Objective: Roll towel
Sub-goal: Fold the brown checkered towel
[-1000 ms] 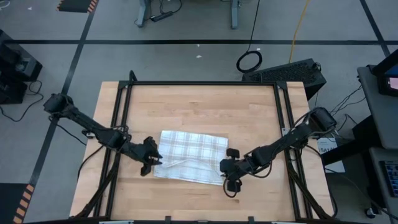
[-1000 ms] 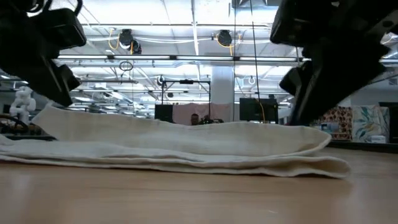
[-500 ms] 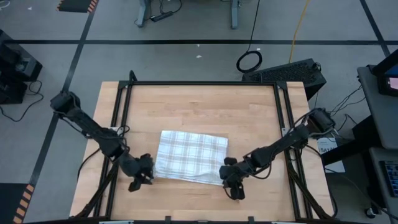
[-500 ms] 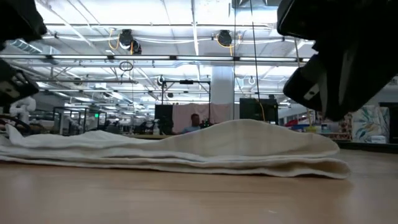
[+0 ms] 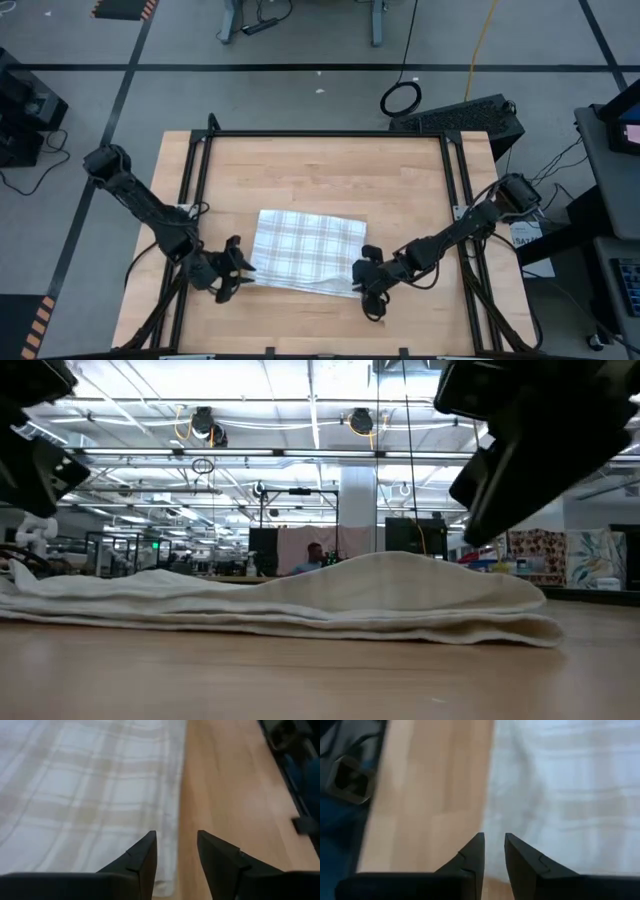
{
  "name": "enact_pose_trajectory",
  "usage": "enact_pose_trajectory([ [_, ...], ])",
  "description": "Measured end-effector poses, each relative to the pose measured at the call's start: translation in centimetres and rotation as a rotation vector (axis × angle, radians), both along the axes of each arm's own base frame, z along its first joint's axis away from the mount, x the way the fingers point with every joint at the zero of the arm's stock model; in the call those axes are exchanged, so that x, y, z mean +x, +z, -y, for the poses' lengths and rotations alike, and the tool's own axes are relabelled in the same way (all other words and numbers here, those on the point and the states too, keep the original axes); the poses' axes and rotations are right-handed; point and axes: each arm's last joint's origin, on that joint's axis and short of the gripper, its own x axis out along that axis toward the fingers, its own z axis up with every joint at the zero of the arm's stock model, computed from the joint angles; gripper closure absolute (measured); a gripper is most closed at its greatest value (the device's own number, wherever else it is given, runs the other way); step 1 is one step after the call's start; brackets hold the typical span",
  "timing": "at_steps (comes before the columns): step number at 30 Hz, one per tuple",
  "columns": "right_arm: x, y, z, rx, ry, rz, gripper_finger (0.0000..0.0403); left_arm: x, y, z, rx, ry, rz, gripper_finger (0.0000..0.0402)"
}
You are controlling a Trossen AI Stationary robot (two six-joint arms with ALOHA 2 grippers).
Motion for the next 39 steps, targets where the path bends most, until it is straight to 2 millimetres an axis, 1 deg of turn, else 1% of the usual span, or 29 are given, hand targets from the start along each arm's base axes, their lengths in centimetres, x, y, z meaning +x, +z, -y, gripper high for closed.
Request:
enact_pose_trajectory([
  [3, 0.0, 0.0, 0.0, -0.027, -0.049, 0.019, 0.0337, -0.4, -0.4, 0.7, 0.04, -0.058, -0.003, 0.024],
  [7, 0.0, 0.2, -0.4, -0.045, -0.067, 0.063, 0.0337, -0.6, -1.4, 1.0, 0.142, -0.056, -0.011, 0.0222],
  [13, 0.1, 0.0, -0.8, -0.095, -0.1, 0.11, 0.0334, -0.4, -2.9, 1.2, 0.259, -0.062, -0.041, 0.0227],
  [17, 0.4, -0.7, -0.8, -0.132, -0.101, 0.114, 0.0317, -0.4, -4.0, 1.4, 0.304, -0.088, -0.083, 0.025],
  [21, 1.2, -1.2, -0.6, -0.14, -0.145, 0.167, 0.0304, -0.7, -4.1, 1.9, 0.324, -0.144, -0.078, 0.0302],
  [24, 1.8, -1.8, -0.8, -0.097, -0.102, 0.179, 0.0314, -0.8, -4.1, 1.9, 0.324, -0.141, -0.072, 0.0351],
  [27, 2.2, -2.6, -1.0, -0.048, -0.067, 0.157, 0.0343, -0.9, -4.0, 2.0, 0.316, -0.147, -0.07, 0.0391],
  [29, 2.4, -3.2, -1.2, -0.002, -0.025, 0.14, 0.0369, -1.0, -4.1, 2.1, 0.303, -0.156, -0.078, 0.0395],
  [32, 2.5, -3.3, -1.4, 0.053, 0.032, 0.132, 0.0397, -1.1, -4.0, 2.2, 0.284, -0.15, -0.083, 0.0386],
  [34, 2.4, -2.8, -1.6, 0.083, 0.061, 0.137, 0.0394, -1.2, -3.8, 2.3, 0.262, -0.163, -0.088, 0.0384],
  [36, 2.3, -2.0, -1.5, 0.09, 0.065, 0.157, 0.0382, -1.2, -3.2, 2.6, 0.231, -0.171, -0.082, 0.0383],
  [39, 2.2, -0.2, -1.1, 0.02, -0.001, 0.242, 0.0367, -1.1, -1.7, 2.9, 0.183, -0.183, -0.027, 0.0383],
])
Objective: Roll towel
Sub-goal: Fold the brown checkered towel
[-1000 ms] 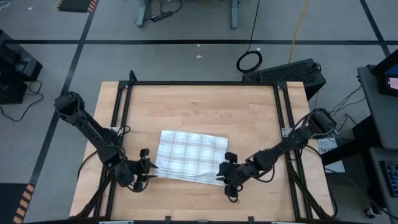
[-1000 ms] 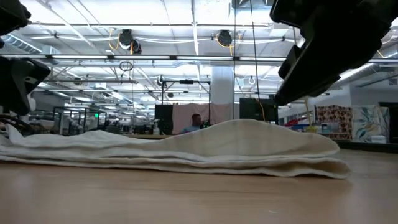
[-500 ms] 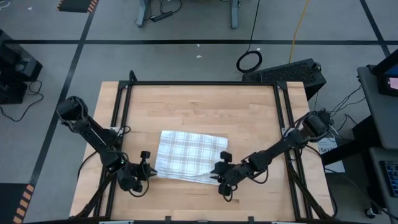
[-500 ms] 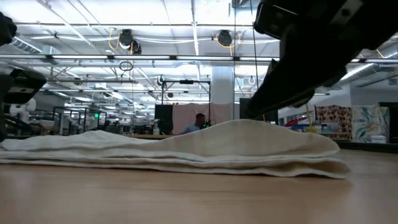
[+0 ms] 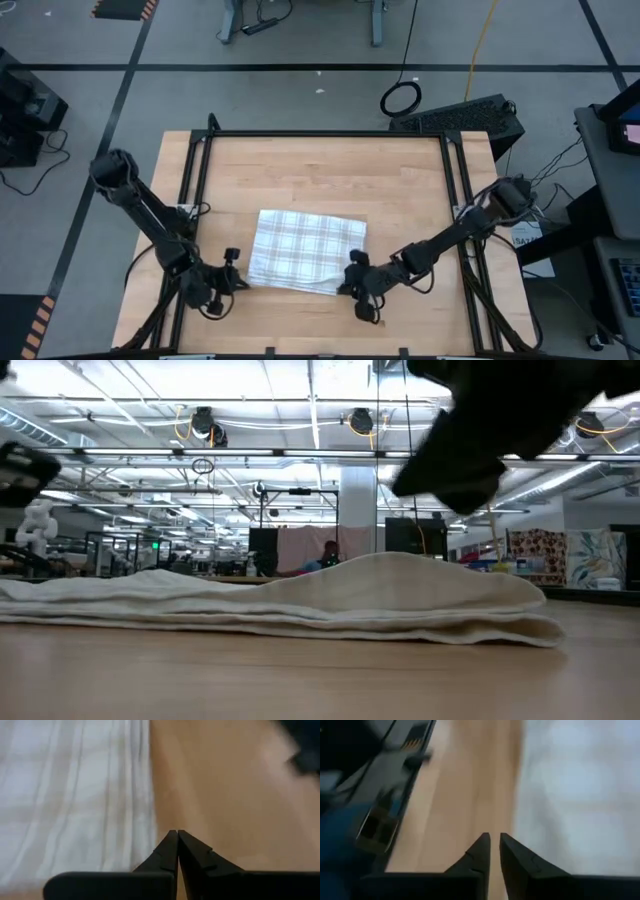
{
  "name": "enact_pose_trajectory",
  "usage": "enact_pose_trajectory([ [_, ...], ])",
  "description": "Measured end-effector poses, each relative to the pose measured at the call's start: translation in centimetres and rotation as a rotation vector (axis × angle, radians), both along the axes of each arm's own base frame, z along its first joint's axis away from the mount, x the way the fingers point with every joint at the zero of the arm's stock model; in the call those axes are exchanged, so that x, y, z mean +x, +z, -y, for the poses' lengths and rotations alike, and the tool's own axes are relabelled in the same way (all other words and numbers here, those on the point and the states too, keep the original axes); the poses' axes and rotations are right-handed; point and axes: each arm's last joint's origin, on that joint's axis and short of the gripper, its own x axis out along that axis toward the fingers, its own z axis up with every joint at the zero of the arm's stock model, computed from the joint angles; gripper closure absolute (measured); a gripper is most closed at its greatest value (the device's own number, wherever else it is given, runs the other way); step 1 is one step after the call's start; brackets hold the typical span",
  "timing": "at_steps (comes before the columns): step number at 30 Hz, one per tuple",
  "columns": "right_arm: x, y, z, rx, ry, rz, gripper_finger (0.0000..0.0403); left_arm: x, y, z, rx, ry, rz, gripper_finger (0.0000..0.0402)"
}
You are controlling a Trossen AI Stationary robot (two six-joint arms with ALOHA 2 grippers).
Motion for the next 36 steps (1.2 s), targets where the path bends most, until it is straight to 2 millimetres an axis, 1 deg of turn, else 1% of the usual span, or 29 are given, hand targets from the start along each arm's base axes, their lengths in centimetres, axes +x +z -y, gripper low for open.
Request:
enact_pose_trajectory([
  [1, -0.1, 0.5, 0.3, -0.04, -0.052, 0.025, 0.0364, 0.0, 0.5, 0.1, -0.012, -0.003, 0.023, 0.0383],
  [3, -0.1, 0.8, 0.8, -0.125, -0.18, 0.067, 0.0363, 0.1, 1.3, -0.1, -0.006, 0.01, 0.077, 0.0382],
  [4, 0.0, 0.7, 1.2, -0.164, -0.235, 0.074, 0.0365, 0.2, 1.5, -0.2, 0.004, 0.029, 0.106, 0.0382],
  [6, 0.3, 0.0, 1.9, -0.195, -0.278, 0.051, 0.0371, 0.4, 1.6, -0.6, 0.061, 0.085, 0.154, 0.0382],
  [8, 0.8, -1.0, 2.3, -0.157, -0.282, 0.009, 0.0381, 0.7, 1.4, -1.0, 0.111, 0.149, 0.191, 0.0382],
  [10, 1.1, -2.5, 2.6, -0.131, -0.295, -0.034, 0.0393, 1.1, 0.9, -1.5, 0.144, 0.188, 0.189, 0.0382],
  [13, 1.5, -4.1, 2.2, -0.091, -0.246, -0.063, 0.04, 1.6, 0.1, -2.4, 0.178, 0.231, 0.163, 0.0382],
  [16, 1.9, -4.9, 1.8, -0.052, -0.185, -0.063, 0.0398, 2.1, -0.7, -3.1, 0.192, 0.283, 0.135, 0.0382],
  [21, 2.1, -4.4, 1.2, -0.024, -0.065, -0.03, 0.0402, 3.1, -1.9, -4.1, 0.239, 0.342, 0.089, 0.0382],
  [25, 2.1, -4.2, 1.1, -0.03, -0.054, -0.012, 0.0402, 3.7, -2.5, -4.7, 0.241, 0.364, 0.052, 0.0382],
  [29, 2.0, -4.1, 1.1, -0.041, -0.059, -0.013, 0.0402, 4.4, -2.1, -4.5, 0.201, 0.349, 0.101, 0.0382],
  [33, 1.8, -3.5, 1.6, -0.102, -0.155, 0.001, 0.0402, 5.2, -1.2, -3.8, 0.151, 0.27, 0.19, 0.0382],
  [36, 1.8, -3.9, 1.5, -0.101, -0.196, -0.001, 0.0402, 5.6, -0.7, -3.3, 0.095, 0.225, 0.227, 0.0382],
])
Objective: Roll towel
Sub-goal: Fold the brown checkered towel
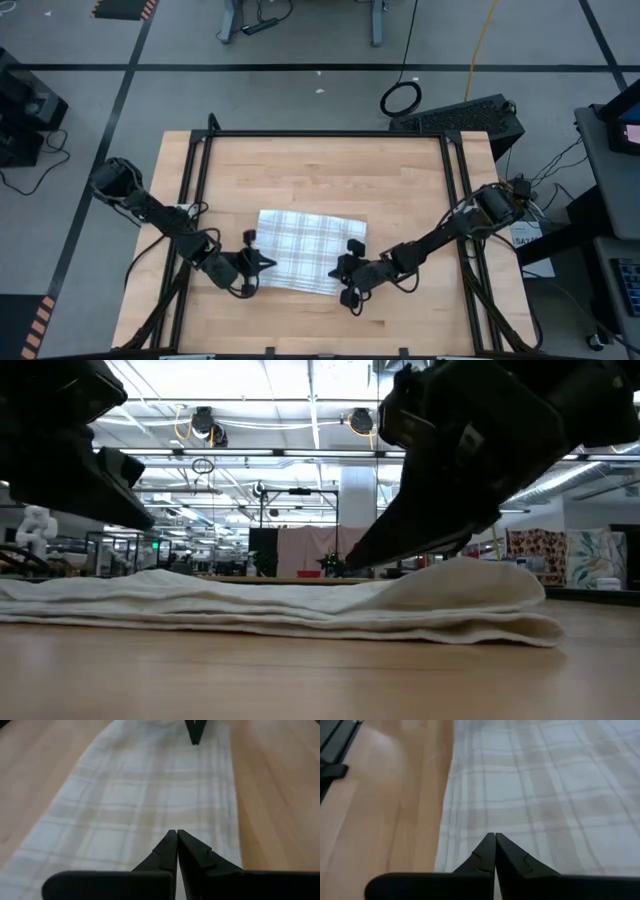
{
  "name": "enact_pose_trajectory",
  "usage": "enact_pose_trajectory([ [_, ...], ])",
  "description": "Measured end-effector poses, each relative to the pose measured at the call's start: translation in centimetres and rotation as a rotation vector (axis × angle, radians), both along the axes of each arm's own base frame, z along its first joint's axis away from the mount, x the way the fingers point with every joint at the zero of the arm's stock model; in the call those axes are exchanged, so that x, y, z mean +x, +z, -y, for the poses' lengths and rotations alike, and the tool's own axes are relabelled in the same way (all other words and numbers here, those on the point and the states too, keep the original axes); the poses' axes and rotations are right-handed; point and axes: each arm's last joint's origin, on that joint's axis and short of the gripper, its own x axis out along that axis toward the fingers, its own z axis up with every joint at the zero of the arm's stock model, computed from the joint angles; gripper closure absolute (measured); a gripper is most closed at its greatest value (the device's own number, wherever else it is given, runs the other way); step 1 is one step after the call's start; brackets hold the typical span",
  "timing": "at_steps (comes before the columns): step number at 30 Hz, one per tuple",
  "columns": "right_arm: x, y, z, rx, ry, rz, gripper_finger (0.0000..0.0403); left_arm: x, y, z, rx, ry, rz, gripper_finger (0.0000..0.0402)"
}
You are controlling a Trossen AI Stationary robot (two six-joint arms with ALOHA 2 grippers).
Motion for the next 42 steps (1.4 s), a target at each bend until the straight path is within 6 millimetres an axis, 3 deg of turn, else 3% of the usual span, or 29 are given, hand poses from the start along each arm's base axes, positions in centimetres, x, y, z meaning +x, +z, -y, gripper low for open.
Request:
enact_pose_trajectory([
  [10, 0.0, -4.2, -2.2, 0.043, -0.008, 0.018, 0.0403, -1.1, -1.4, -0.6, -0.035, 0.036, -0.18, 0.0382],
  [14, 0.2, -4.6, -2.6, 0.056, -0.006, 0.051, 0.0403, -1.4, -1.6, -0.7, -0.036, 0.034, -0.216, 0.0382],
  [18, -0.1, -3.1, -2.7, 0.053, 0.032, 0.063, 0.0403, -1.2, -0.6, -0.5, -0.038, 0.011, -0.183, 0.0382],
  [23, -0.4, 1.2, -2.6, 0.005, 0.089, 0.14, 0.0402, -0.7, 0.9, -0.6, -0.026, 0.027, -0.095, 0.0382],
  [26, -1.2, 2.7, -2.1, -0.104, 0.137, 0.105, 0.0402, -0.4, 0.6, -1.3, -0.053, 0.092, -0.102, 0.0382],
  [29, -1.8, 3.4, -1.6, -0.23, 0.161, 0.059, 0.0402, -0.5, -1.0, -2.5, -0.086, 0.196, -0.15, 0.0382],
  [33, -2.0, 2.0, -0.6, -0.36, 0.127, 0.015, 0.0402, -0.6, -2.8, -3.4, -0.151, 0.285, -0.222, 0.0382],
  [38, -1.7, -0.3, 0.5, -0.292, 0.057, 0.095, 0.0402, -0.7, -4.0, -3.9, -0.15, 0.331, -0.253, 0.0382],
  [42, -1.9, -3.3, 0.8, -0.224, 0.009, 0.102, 0.0402, -0.6, -4.4, -4.5, -0.082, 0.319, -0.286, 0.0382],
])
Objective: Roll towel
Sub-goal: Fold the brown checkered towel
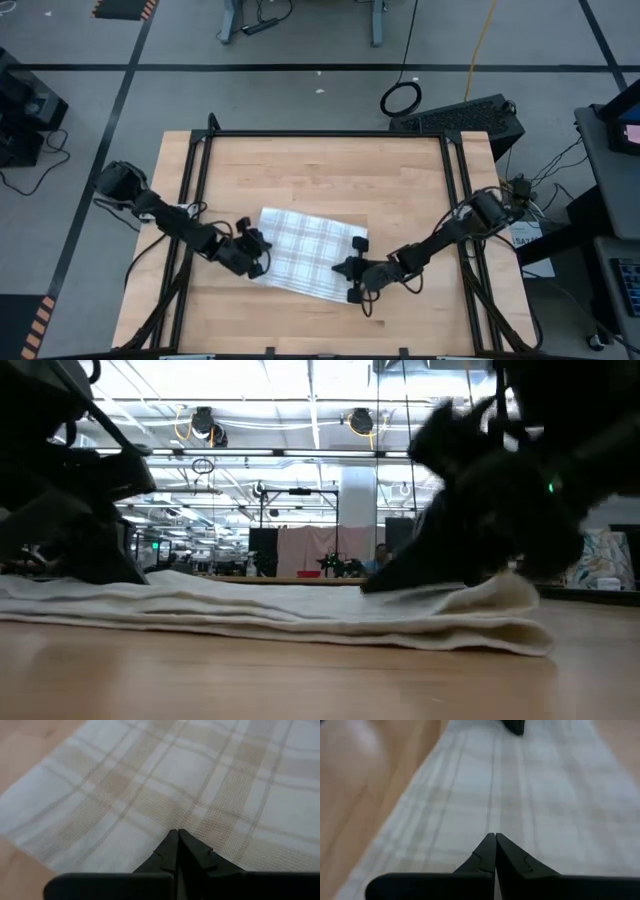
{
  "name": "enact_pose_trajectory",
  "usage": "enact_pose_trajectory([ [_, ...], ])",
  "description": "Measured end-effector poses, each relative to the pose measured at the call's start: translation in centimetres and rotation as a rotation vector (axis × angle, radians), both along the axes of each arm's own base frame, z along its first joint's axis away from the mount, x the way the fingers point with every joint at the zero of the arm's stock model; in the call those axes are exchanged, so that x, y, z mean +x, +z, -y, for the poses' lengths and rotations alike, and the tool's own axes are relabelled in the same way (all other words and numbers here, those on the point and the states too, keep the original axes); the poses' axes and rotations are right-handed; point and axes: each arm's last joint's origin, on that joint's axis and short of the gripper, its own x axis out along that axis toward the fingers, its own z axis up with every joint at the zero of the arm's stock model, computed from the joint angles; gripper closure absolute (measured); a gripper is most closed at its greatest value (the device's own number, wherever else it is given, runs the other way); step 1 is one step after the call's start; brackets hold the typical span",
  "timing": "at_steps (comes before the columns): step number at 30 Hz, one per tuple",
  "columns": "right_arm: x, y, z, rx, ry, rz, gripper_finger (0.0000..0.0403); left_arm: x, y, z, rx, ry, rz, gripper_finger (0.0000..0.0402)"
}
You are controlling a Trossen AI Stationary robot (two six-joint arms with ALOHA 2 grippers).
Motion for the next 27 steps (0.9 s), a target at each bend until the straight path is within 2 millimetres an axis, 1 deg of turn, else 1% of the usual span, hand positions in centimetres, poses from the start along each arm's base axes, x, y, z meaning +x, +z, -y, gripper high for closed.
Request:
enact_pose_trajectory([
  [2, -0.1, -1.6, 0.0, 0.033, -0.035, -0.013, 0.0403, 0.1, -0.1, -0.4, 0.029, -0.014, -0.019, 0.0382],
  [6, -0.1, -3.7, -0.7, 0.112, -0.084, 0.018, 0.0403, 0.3, 0.0, -1.1, 0.083, -0.011, -0.03, 0.0382],
  [8, -0.2, -4.1, -1.0, 0.133, -0.089, 0.041, 0.0403, 0.4, 0.2, -1.4, 0.109, -0.023, -0.036, 0.0382],
  [10, -0.3, -4.2, -1.3, 0.14, -0.094, 0.054, 0.0403, 0.5, 0.5, -1.6, 0.125, -0.041, -0.034, 0.0382],
  [14, -0.5, -3.0, -1.8, 0.131, -0.08, 0.082, 0.0403, 0.6, 1.6, -1.7, 0.117, -0.079, -0.02, 0.0382],
  [17, -0.7, -1.7, -2.0, 0.106, -0.034, 0.08, 0.0403, 0.7, 3.0, -1.5, 0.074, -0.094, 0.022, 0.0382],
  [19, -0.7, -0.4, -2.1, 0.092, -0.017, 0.099, 0.0403, 0.9, 4.1, -1.3, 0.036, -0.097, 0.061, 0.0382],
  [22, -0.8, 1.7, -2.2, 0.082, -0.003, 0.134, 0.0403, 0.8, 5.2, -1.3, -0.03, -0.08, 0.109, 0.0382],
  [25, -1.5, 3.0, -2.5, 0.069, 0.035, 0.102, 0.0403, 0.7, 6.2, -0.7, -0.108, -0.089, 0.164, 0.0379],
  [27, -2.2, 3.6, -3.0, 0.077, 0.064, 0.068, 0.0403, 0.5, 6.3, 0.0, -0.137, -0.131, 0.173, 0.037],
])
